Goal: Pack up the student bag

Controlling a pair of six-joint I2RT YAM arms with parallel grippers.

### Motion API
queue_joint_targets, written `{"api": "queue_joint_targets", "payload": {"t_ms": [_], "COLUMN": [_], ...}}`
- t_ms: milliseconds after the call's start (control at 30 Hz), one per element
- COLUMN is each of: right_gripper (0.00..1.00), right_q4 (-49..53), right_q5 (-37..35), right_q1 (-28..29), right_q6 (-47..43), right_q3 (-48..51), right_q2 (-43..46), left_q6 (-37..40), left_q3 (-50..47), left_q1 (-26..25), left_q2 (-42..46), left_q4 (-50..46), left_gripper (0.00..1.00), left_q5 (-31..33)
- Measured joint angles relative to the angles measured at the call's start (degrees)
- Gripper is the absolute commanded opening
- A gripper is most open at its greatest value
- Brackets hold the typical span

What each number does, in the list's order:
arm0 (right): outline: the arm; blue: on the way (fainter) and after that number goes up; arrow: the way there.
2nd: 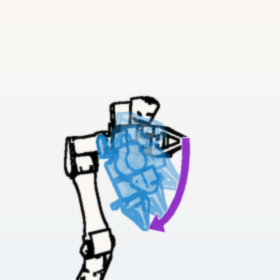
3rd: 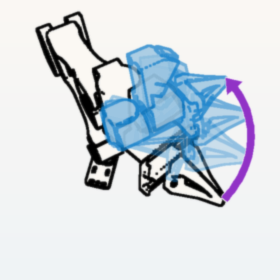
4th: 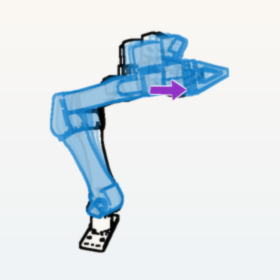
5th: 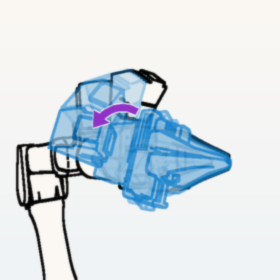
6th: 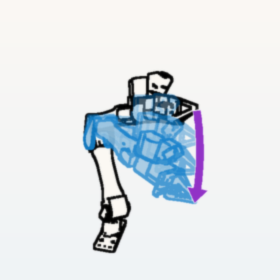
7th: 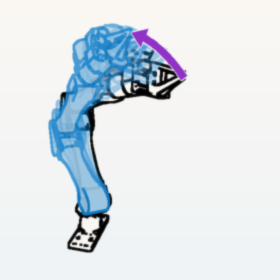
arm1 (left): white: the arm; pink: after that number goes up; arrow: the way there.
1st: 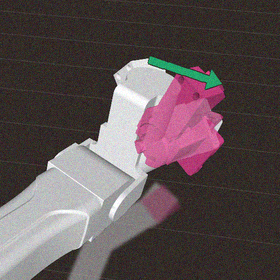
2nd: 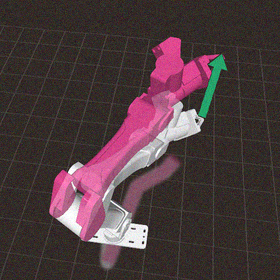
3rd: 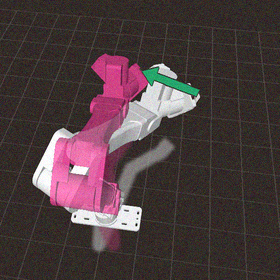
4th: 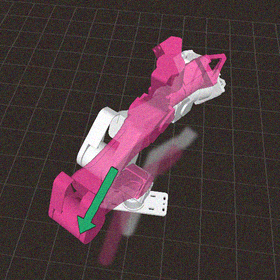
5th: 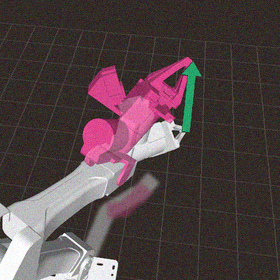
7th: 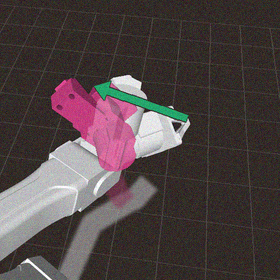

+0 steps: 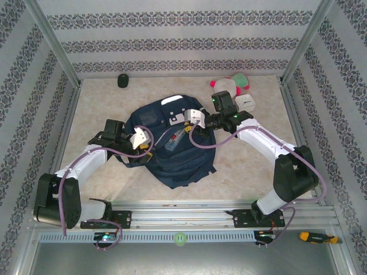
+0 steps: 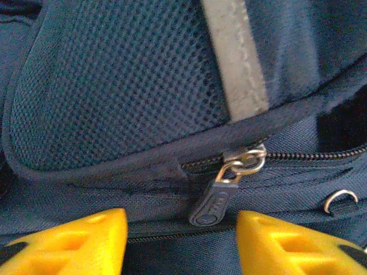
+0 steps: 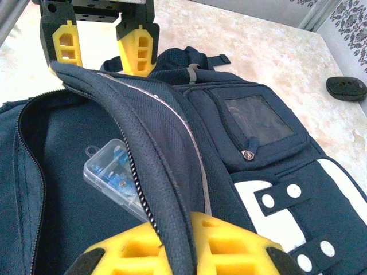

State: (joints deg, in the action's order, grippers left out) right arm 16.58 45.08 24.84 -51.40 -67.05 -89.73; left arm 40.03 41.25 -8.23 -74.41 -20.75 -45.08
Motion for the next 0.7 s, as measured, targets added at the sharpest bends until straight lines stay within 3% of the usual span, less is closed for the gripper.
{"api": "queue_joint_targets", "payload": {"t_ms": [367,400,467,533,633,700], "right_gripper": [0.01,0.07,0.32,0.47,0.57,0.58], "right_q4": [-0.02,-0.02,-0.02,0.02,1.99,2.21], "right_q5": [-0.7,-0.76,-1.05,-1.57,-2.82,-3.74], "right_q1": [0.02,0.02,0.02,0.04,0.22,1.16], "right_q6": [0.44,0.63,1.86,4.28,11.13,16.96], "right_q3": [0.0,0.0,0.0,0.0,0.2,1.55], "right_q2": [0.0,0.0,0.0,0.09,2.12,5.77], "left_q6": [-1.25,-1.38,-1.49,-1.51,-1.57,-1.68], "left_q3": [-1.36,-1.73,-2.27,-2.82,-3.34,-3.41], "left_q1": [-1.86,-1.97,-1.95,-2.05,-2.67,-3.08], "left_q2": [4.07,4.76,5.73,6.58,7.65,8.11], "left_q4": [3.78,3.87,4.04,4.15,4.13,4.09], "left_gripper": [0.04,0.02,0.0,0.0,0.0,0.0], "left_q5": [-2.03,-2.05,-1.92,-1.29,0.39,1.55]}}
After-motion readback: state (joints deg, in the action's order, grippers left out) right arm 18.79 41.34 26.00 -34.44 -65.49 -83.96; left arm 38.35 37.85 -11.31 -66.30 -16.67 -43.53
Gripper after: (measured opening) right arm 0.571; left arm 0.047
